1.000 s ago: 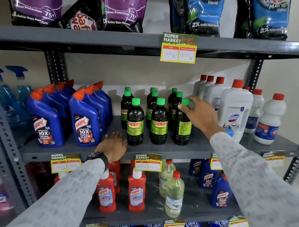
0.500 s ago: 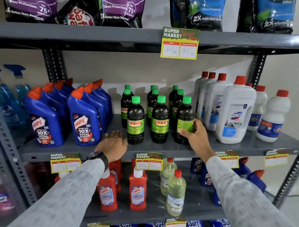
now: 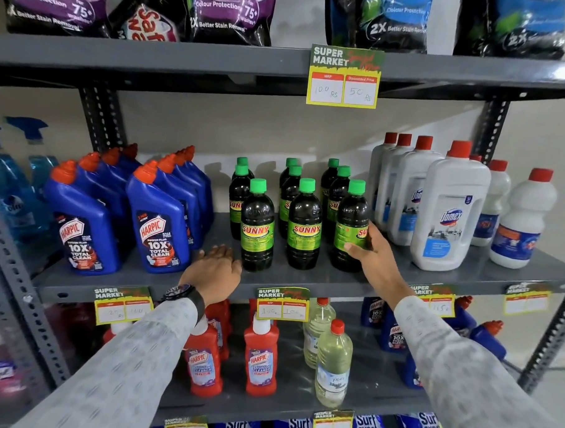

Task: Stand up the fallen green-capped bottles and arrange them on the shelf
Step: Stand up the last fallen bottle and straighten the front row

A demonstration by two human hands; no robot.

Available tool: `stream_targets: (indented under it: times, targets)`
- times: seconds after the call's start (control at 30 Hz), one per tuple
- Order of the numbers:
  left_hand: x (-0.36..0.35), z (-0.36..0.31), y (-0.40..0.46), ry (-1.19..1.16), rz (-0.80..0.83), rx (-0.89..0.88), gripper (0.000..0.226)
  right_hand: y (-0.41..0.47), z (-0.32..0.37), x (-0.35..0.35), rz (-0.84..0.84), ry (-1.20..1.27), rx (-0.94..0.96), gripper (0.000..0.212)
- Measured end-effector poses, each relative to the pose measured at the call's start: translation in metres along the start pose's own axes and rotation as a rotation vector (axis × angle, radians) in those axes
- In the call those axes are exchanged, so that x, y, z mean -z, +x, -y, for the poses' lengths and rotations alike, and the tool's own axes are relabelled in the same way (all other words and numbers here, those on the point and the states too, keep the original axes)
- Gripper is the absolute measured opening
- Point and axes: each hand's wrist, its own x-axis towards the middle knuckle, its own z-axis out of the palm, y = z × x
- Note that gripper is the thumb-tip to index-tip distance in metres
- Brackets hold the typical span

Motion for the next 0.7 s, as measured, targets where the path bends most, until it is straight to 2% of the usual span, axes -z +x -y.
stream_targets:
  times: [0.1,0.33,0.57,0.63,0.7]
  targets:
    - [0.001,-0.002,-0.001,0.007,0.002,0.003,0.066,-0.001,-0.001,-0.005,-0.057,-0.104,-0.008,0.062]
    - [0.004,-0.004,-0.004,0.002,-0.001,0.010,0.066,-0.004,0.003,-0.014,-0.264,-0.170,0.015,0.090]
    - [0.008,-0.007,-0.008,-0.021,0.010,0.013,0.065,-0.008,0.005,-0.013,-0.275,-0.183,0.028,0.096]
    - [0.012,-0.009,-0.013,-0.046,-0.046,0.005,0.061,-0.013,0.009,-0.015,-0.298,-0.175,0.044,0.099]
    - [0.013,-0.011,-0.024,-0.196,-0.226,0.009,0.049,-0.025,0.012,-0.021,-0.393,-0.185,0.086,0.093]
